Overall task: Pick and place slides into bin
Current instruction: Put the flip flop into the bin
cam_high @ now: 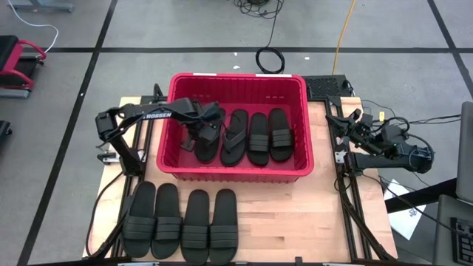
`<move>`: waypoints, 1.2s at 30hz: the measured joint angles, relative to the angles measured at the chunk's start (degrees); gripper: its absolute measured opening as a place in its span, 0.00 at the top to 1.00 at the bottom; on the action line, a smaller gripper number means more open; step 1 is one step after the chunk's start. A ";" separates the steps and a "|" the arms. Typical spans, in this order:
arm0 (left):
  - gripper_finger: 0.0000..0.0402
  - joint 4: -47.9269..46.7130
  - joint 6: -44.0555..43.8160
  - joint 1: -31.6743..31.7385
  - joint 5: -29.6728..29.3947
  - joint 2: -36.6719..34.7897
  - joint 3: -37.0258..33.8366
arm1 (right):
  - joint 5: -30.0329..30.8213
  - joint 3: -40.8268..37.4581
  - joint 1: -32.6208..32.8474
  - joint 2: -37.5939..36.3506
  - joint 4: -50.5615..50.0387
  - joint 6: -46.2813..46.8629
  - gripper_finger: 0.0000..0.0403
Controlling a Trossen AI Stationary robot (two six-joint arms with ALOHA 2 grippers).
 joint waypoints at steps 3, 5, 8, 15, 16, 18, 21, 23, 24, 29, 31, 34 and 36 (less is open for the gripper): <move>0.98 2.22 0.43 -0.55 2.08 -0.08 1.60 | 0.00 0.02 0.02 0.00 0.02 -0.35 1.00; 0.99 3.63 0.05 -0.79 3.14 -0.06 2.63 | 0.00 0.02 -0.01 0.00 0.00 -0.70 1.00; 0.99 4.44 -0.59 -0.83 3.88 -0.08 4.19 | 0.00 -0.01 0.02 0.00 0.00 -0.83 1.00; 1.00 -3.12 -0.48 0.40 5.24 -0.08 6.14 | 0.00 0.01 0.01 0.00 -0.03 -0.85 1.00; 0.99 -4.85 -0.49 0.46 6.03 -0.08 6.15 | -0.08 -0.01 0.00 0.00 -0.03 -0.85 1.00; 1.00 -7.41 -0.49 0.44 7.96 -0.08 6.15 | -0.21 0.02 0.00 0.00 -0.04 -0.80 1.00; 1.00 -8.48 -0.49 -0.10 9.13 -0.08 6.08 | -0.22 0.00 0.01 0.00 -0.06 -0.73 1.00; 1.00 -7.55 -0.26 -0.51 9.11 -0.08 6.04 | -0.22 0.02 0.02 0.00 -0.07 -0.85 1.00; 1.00 -7.23 -0.22 -0.65 9.24 -0.03 6.04 | -0.22 0.01 0.00 0.00 -0.07 -0.84 1.00; 1.00 -8.58 -0.59 -1.04 12.29 4.29 5.93 | -0.24 0.00 0.01 0.00 -0.12 -0.71 1.00; 1.00 -8.42 -0.73 -1.61 12.25 5.99 5.93 | -0.26 0.02 0.00 0.00 -0.17 -0.35 1.00; 1.00 -6.81 -0.73 -2.39 11.38 8.31 5.93 | -0.26 0.02 0.00 0.00 -0.22 -0.10 1.00; 1.00 -5.15 -0.99 -2.60 9.86 9.43 5.93 | -0.28 0.02 0.01 0.00 -0.24 0.20 1.00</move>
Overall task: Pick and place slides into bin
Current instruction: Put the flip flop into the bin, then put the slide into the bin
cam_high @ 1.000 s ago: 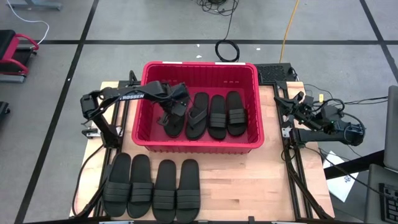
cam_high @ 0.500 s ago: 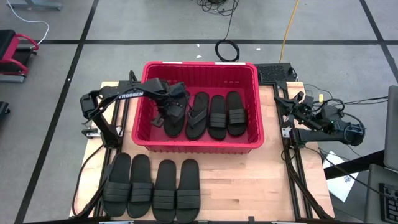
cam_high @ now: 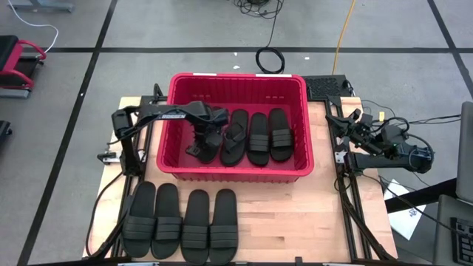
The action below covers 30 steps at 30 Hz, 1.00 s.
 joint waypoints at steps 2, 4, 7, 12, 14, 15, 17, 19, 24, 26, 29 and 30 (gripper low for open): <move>1.00 1.30 -1.07 0.06 -0.39 1.09 0.00 | -0.10 0.00 -0.02 0.00 -0.01 0.00 1.00; 1.00 2.04 -1.29 0.05 -0.27 1.58 0.00 | -0.17 0.00 0.01 0.00 -0.02 0.02 1.00; 1.00 2.94 -1.71 -0.54 0.41 1.51 0.00 | -0.17 0.00 0.01 0.00 -0.02 0.02 1.00; 1.00 3.21 -2.40 -1.49 2.03 1.11 0.00 | -0.17 0.00 0.00 0.00 -0.68 -0.13 1.00; 1.00 3.21 -2.54 -1.56 2.01 1.07 0.00 | -0.17 0.00 0.00 0.00 -1.72 -0.15 1.00; 1.00 3.17 -2.55 -1.55 2.01 1.07 0.00 | -0.17 -0.02 0.01 0.00 -1.91 -0.17 1.00; 1.00 2.87 -2.54 -1.55 1.99 1.07 0.00 | -0.17 -0.02 0.01 0.00 -1.89 -0.17 1.00; 1.00 1.59 -2.28 -1.49 2.00 0.85 0.00 | -0.17 -0.02 0.01 0.00 -1.92 -0.17 1.00; 0.99 -3.99 1.43 -1.42 1.38 -0.32 0.26 | -0.17 -0.02 0.01 0.00 -1.90 -0.17 1.00; 1.00 -5.39 2.00 -1.37 0.65 -0.92 1.14 | -0.17 -0.02 0.00 0.00 -1.89 -0.17 1.00; 1.00 -6.40 3.12 -0.93 0.58 -2.83 2.93 | -0.16 -0.02 0.01 -0.01 -1.88 -0.10 1.00; 0.99 -6.46 3.55 -0.87 0.61 -3.69 4.02 | -0.18 -0.02 -0.02 -0.02 -1.88 -0.09 1.00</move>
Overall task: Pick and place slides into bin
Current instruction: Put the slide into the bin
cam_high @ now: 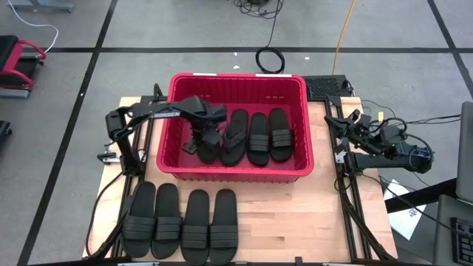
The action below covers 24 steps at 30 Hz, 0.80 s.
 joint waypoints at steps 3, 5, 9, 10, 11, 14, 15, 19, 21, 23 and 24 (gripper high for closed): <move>1.00 0.50 0.47 0.69 2.27 -3.40 4.42 | 0.00 0.00 0.02 0.00 0.06 0.09 1.00; 1.00 1.82 -0.60 1.14 5.33 -6.28 8.14 | -0.04 0.00 0.02 0.00 -0.03 0.07 1.00; 1.00 10.47 -9.30 1.69 11.37 -14.24 13.43 | -0.04 0.00 0.02 0.00 -0.02 -1.24 1.00; 1.00 13.69 -12.32 1.68 13.22 -16.80 13.70 | -0.04 0.00 0.02 0.00 0.00 -1.81 1.00; 1.00 17.12 -15.57 1.64 15.47 -19.14 13.61 | -0.02 0.00 0.02 0.00 0.08 -2.18 1.00; 1.00 30.27 -26.52 -0.33 21.23 -25.88 10.53 | -0.06 0.00 0.02 0.00 1.63 -2.46 1.00; 1.00 35.12 -30.03 -1.39 21.66 -27.85 8.55 | -0.09 0.00 0.02 0.00 2.26 -2.49 1.00; 1.00 55.74 -42.14 -5.85 17.81 -35.06 -3.62 | -4.46 0.00 0.00 0.00 3.26 -4.20 1.00; 1.00 65.60 -47.69 -7.60 12.91 -38.62 -11.47 | -6.16 0.01 0.00 0.00 3.50 -5.11 1.00; 1.00 74.70 -52.82 -9.12 8.56 -41.04 -18.78 | -7.07 0.00 0.00 0.00 3.49 -5.69 1.00; 1.00 78.68 -55.10 -10.02 6.23 -42.01 -22.28 | -7.55 0.00 0.00 0.00 3.53 -5.98 1.00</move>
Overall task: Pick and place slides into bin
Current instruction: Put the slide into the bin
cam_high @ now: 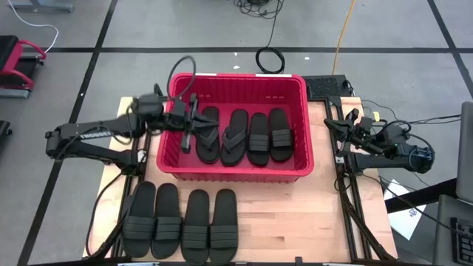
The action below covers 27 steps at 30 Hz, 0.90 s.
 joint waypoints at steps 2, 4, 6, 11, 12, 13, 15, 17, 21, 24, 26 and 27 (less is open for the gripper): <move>1.00 4.86 -3.06 -1.69 -5.01 -1.68 -5.41 | -1.83 0.00 0.00 0.00 0.16 -0.34 1.00; 1.00 6.73 -4.23 -3.19 -9.51 -3.44 -8.70 | -5.07 0.00 0.00 0.22 0.30 -1.50 1.00; 1.00 6.79 -4.62 -3.97 -12.62 -5.16 -10.42 | -8.73 0.00 0.02 1.51 2.18 -1.92 1.00; 1.00 6.98 -4.68 -4.43 -15.01 -8.79 -11.20 | -12.73 0.04 0.25 11.06 16.82 -1.70 1.00; 1.00 7.20 -4.66 -4.43 -15.01 -9.70 -11.18 | -14.15 0.17 0.49 13.87 20.52 -2.18 1.00; 1.00 6.92 -4.68 -4.43 -15.01 -10.58 -11.18 | -15.64 0.59 0.86 16.79 23.11 -2.88 1.00; 0.99 6.08 -4.68 -4.43 -14.98 -12.28 -11.18 | -17.96 3.27 1.95 23.54 25.20 -3.75 1.00; 1.00 3.80 -4.69 -4.43 -14.68 -14.20 -11.18 | -19.14 7.44 3.73 30.37 24.40 -4.60 1.00; 1.00 -2.86 -3.92 -4.43 -14.56 -17.93 -11.18 | -19.37 18.17 8.73 43.90 22.96 -8.39 1.00; 0.98 -8.01 -1.88 -4.43 -14.97 -20.02 -11.18 | -19.40 26.89 11.77 52.68 20.07 -10.43 1.00; 0.97 -10.94 -1.57 -4.43 -14.99 -21.06 -11.18 | -19.40 32.14 13.02 57.32 16.18 -10.44 1.00; 0.97 -12.10 -1.72 -4.43 -14.99 -21.49 -11.18 | -19.40 34.46 13.46 59.42 14.02 -9.93 1.00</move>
